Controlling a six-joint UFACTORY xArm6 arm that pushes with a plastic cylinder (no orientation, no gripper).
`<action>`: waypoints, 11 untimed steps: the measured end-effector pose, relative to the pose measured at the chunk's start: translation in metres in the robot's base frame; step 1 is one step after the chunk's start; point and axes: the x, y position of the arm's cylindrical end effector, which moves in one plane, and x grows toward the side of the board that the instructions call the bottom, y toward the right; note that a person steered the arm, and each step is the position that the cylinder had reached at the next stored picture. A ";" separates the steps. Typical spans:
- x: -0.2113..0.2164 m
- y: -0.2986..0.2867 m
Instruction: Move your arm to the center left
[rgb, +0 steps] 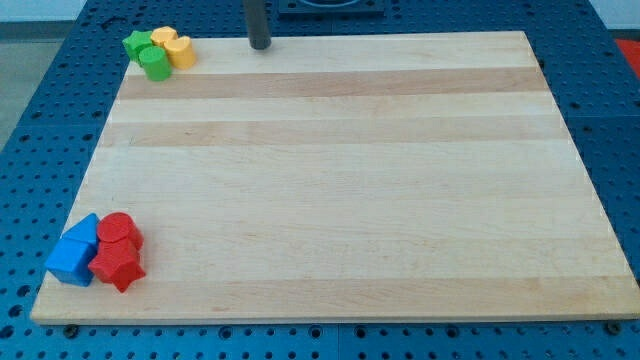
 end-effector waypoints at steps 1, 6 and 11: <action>-0.014 -0.012; 0.174 -0.041; 0.178 -0.128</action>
